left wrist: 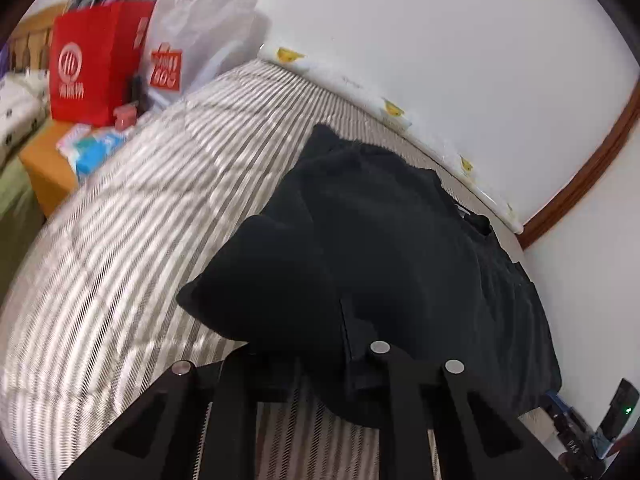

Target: Fold small clothes

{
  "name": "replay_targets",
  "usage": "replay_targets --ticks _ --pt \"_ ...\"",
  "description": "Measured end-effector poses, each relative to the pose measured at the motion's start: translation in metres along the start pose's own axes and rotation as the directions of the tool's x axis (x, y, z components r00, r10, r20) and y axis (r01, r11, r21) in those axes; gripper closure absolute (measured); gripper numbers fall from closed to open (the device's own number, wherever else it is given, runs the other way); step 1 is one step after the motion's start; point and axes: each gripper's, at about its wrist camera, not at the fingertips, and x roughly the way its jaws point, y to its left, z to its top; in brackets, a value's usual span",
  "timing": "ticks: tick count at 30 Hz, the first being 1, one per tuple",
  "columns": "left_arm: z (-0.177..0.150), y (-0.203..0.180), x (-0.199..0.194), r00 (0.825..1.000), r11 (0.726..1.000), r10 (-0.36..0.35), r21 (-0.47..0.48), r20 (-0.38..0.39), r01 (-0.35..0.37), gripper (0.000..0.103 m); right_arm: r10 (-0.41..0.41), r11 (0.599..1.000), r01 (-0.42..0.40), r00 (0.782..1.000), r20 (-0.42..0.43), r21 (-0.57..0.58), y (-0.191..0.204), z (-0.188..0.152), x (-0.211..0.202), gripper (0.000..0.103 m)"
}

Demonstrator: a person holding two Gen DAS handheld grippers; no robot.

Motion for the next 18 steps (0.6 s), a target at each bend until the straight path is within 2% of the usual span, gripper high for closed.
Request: replay_targets --ticks 4,8,11,14,18 --pt "0.008 -0.035 -0.017 0.997 0.994 0.039 0.099 0.069 -0.046 0.089 0.003 1.0 -0.003 0.999 0.043 0.016 -0.01 0.006 -0.011 0.07" --pt "0.015 -0.072 -0.03 0.994 0.983 0.015 0.18 0.113 -0.035 0.09 -0.036 0.999 0.034 0.998 0.046 0.032 -0.024 0.012 -0.014 0.07" --pt "0.016 -0.105 -0.033 0.992 0.968 -0.031 0.249 0.124 -0.001 0.09 -0.107 0.994 0.106 0.993 0.04 0.033 -0.034 0.013 -0.015 0.07" --pt "0.01 -0.139 -0.03 0.989 0.944 -0.095 0.325 0.11 0.055 0.091 -0.129 0.99 0.127 0.991 0.043 0.054 -0.049 0.013 -0.02 0.07" --pt "-0.012 -0.185 -0.019 0.981 0.885 -0.19 0.439 0.032 0.157 0.091 -0.153 0.985 0.148 0.987 0.049 0.093 -0.072 0.011 -0.028 0.07"
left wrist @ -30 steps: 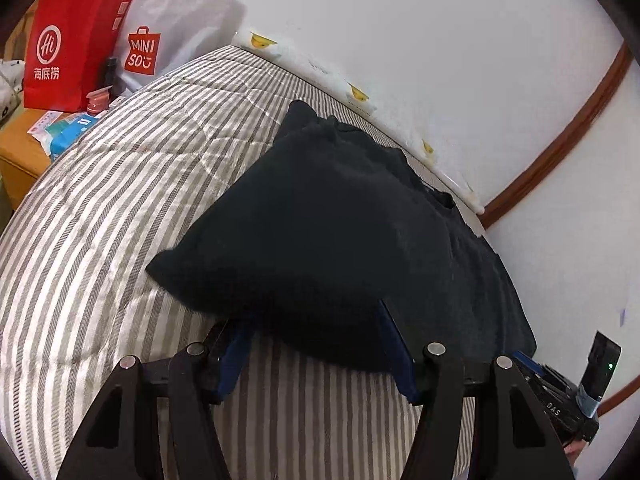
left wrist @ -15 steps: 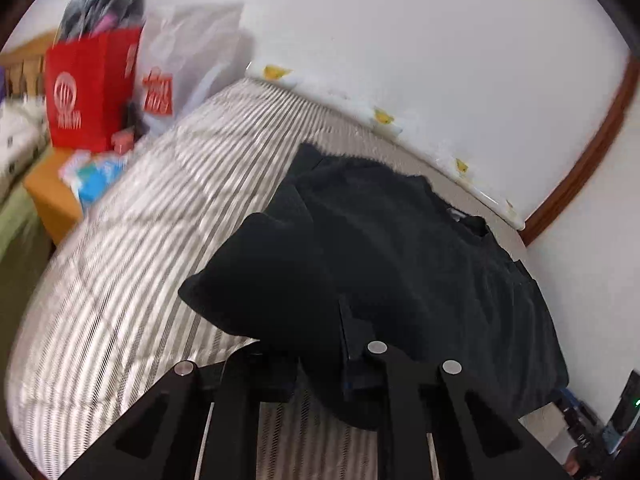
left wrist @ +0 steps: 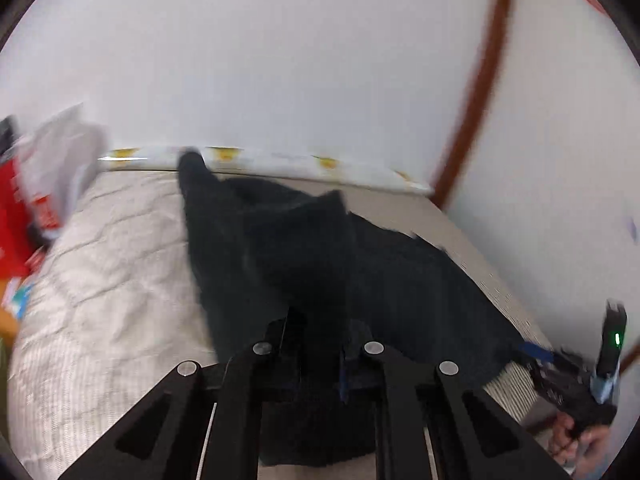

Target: Fold small clothes

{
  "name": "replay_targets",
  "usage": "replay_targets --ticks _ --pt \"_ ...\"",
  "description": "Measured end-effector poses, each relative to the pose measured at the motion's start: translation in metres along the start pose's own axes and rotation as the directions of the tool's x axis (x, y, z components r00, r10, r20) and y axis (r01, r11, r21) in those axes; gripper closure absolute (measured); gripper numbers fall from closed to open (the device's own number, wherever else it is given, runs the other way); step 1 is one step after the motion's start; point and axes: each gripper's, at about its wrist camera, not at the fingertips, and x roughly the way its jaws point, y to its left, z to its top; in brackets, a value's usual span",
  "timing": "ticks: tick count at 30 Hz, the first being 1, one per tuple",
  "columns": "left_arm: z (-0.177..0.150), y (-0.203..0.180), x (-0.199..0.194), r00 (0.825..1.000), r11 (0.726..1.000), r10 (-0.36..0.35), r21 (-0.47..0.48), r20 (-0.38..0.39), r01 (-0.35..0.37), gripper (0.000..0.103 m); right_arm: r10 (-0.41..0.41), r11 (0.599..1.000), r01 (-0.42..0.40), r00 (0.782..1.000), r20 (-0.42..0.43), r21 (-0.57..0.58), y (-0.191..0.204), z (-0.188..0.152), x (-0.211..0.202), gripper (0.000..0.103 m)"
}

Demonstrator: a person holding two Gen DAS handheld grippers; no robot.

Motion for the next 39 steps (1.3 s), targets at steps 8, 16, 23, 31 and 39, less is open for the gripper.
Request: replay_targets --ticks 8,16,23,31,39 --pt "-0.037 -0.05 0.065 0.977 0.991 -0.095 0.076 -0.192 0.111 0.09 0.011 0.995 -0.01 1.0 -0.009 0.101 -0.044 -0.01 -0.013 0.07" --pt "-0.038 -0.049 0.051 0.947 0.962 -0.227 0.096 -0.226 0.254 0.062 0.083 0.986 -0.082 0.997 0.002 0.145 -0.042 -0.007 -0.021 0.066" --pt "-0.054 -0.019 0.005 0.985 0.973 -0.094 0.198 -0.142 0.121 0.044 0.249 0.966 -0.251 0.968 0.033 0.056 0.02 0.01 -0.021 0.031" --pt "-0.084 0.041 -0.001 0.981 0.994 -0.007 0.11 -0.193 0.028 0.035 0.396 0.916 -0.386 0.914 -0.093 0.108 0.086 0.019 0.046 0.027" --pt "-0.093 0.045 0.016 0.97 0.993 -0.068 0.078 -0.231 0.088 0.035 0.452 0.87 -0.424 0.889 -0.067 0.25 0.102 0.027 0.099 0.037"
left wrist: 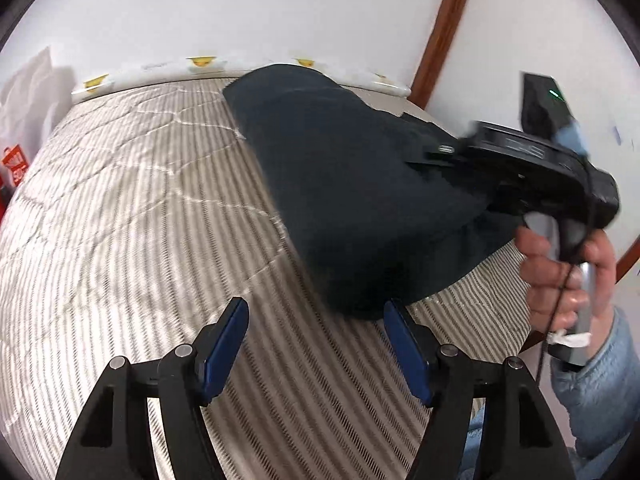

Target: Fold small clothes

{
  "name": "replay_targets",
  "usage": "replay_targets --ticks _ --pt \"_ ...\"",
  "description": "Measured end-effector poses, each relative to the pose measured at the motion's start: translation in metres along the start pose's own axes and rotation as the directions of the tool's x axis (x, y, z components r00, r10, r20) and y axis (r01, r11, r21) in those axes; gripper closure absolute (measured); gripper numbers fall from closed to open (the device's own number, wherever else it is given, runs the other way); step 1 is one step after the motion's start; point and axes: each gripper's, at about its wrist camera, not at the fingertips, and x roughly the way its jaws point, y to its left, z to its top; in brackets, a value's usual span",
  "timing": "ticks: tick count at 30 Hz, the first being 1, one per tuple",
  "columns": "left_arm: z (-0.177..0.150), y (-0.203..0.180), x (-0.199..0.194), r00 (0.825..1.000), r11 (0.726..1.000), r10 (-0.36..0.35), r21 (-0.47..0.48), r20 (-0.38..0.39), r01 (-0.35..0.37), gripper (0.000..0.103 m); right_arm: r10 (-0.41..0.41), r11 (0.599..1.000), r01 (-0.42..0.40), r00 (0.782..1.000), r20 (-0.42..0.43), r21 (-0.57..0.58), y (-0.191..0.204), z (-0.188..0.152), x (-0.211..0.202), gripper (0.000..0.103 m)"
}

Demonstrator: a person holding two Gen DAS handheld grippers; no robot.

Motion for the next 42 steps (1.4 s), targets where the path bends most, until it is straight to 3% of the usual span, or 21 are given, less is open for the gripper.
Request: replay_targets --ticks 2,5,9,15,19,25,31,35,37,40,42 --pt "0.007 -0.005 0.011 1.0 1.0 -0.003 -0.004 -0.008 0.003 0.035 -0.008 1.0 0.008 1.0 0.009 0.011 0.002 0.006 0.01 0.048" --pt "0.014 -0.011 0.024 1.0 1.0 0.023 -0.007 -0.009 -0.023 0.035 -0.013 0.999 0.016 0.998 0.053 -0.048 0.01 0.013 0.007 0.08" --pt "0.023 -0.024 0.038 1.0 1.0 0.011 -0.004 -0.02 -0.011 0.035 -0.059 0.982 0.08 0.99 0.127 -0.168 0.015 0.022 -0.014 0.088" --pt "0.036 -0.052 0.053 1.0 0.999 0.021 0.04 -0.019 -0.02 0.035 -0.12 0.958 0.177 0.962 0.245 -0.226 0.0 0.037 -0.055 0.09" --pt "0.043 -0.073 0.061 1.0 0.997 0.019 0.08 -0.022 -0.017 0.035 -0.176 0.942 0.254 0.93 0.324 -0.218 -0.02 0.046 -0.082 0.091" --pt "0.05 -0.102 0.075 0.999 0.99 0.001 0.138 -0.035 0.003 0.035 -0.271 0.932 0.34 0.882 0.385 -0.122 -0.079 0.057 -0.125 0.091" --pt "0.055 -0.122 0.09 0.999 0.986 0.019 0.164 -0.035 -0.013 0.037 -0.325 0.933 0.354 0.903 0.282 -0.059 -0.142 0.043 -0.114 0.091" --pt "0.058 -0.121 0.094 0.999 0.992 0.021 0.126 -0.039 -0.016 0.037 -0.313 0.943 0.331 0.915 0.254 -0.028 -0.156 0.034 -0.105 0.088" --pt "0.059 -0.117 0.09 0.999 0.993 0.021 0.113 -0.03 -0.017 0.044 -0.32 0.942 0.335 0.913 0.255 -0.017 -0.155 0.033 -0.109 0.085" --pt "0.058 -0.109 0.083 1.0 0.993 0.018 0.116 -0.011 -0.016 0.056 -0.313 0.945 0.326 0.917 0.247 -0.013 -0.151 0.029 -0.118 0.074" --pt "0.054 -0.109 0.079 1.0 0.992 0.014 0.125 -0.005 -0.013 0.061 -0.316 0.945 0.328 0.921 0.228 -0.016 -0.152 0.025 -0.122 0.061"
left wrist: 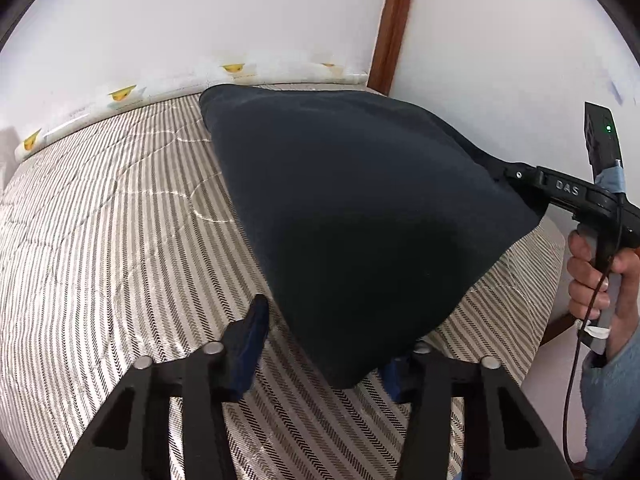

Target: Fold small clothes

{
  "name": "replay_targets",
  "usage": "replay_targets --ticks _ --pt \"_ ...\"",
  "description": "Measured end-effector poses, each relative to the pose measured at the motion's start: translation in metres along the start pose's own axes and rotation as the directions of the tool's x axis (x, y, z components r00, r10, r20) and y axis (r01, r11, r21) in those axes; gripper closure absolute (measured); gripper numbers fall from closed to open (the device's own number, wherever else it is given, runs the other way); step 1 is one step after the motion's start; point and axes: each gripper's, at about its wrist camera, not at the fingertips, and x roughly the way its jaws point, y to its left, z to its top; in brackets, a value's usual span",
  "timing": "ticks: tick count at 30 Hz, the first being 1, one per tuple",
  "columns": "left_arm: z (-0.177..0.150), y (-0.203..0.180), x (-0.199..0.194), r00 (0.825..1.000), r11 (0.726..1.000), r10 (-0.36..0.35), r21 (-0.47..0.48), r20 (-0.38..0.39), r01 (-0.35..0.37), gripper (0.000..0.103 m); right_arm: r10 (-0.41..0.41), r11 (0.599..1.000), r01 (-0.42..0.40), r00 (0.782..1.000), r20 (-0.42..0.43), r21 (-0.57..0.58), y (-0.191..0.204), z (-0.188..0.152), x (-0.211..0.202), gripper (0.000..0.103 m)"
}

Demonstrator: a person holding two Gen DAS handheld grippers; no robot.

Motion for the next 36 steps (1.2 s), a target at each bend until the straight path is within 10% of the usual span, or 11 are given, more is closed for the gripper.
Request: replay_targets --ticks 10,11,13,15,36 --pt "-0.001 0.001 -0.004 0.998 0.998 0.031 -0.062 0.05 -0.028 0.076 0.108 0.977 -0.084 0.987 -0.118 0.196 -0.026 -0.023 0.017 0.024" --pt "-0.001 0.004 -0.007 0.998 0.997 0.028 -0.072 0.057 -0.024 0.077 0.123 0.971 -0.094 0.984 -0.125 0.22 -0.027 -0.023 0.022 0.027" --pt "0.002 0.008 -0.013 0.995 0.996 0.053 -0.081 0.082 -0.046 0.081 0.217 0.949 -0.183 0.97 -0.109 0.259 -0.023 -0.019 0.026 0.067" --pt "0.004 0.014 -0.019 0.994 0.994 0.063 -0.092 0.09 -0.055 0.082 0.184 0.967 -0.163 0.979 -0.093 0.197 -0.008 -0.011 0.025 0.078" --pt "0.016 0.172 -0.044 0.98 0.936 0.195 -0.306 0.042 -0.174 0.083 0.307 0.947 -0.317 0.942 -0.136 -0.057 0.162 0.046 0.114 0.08"
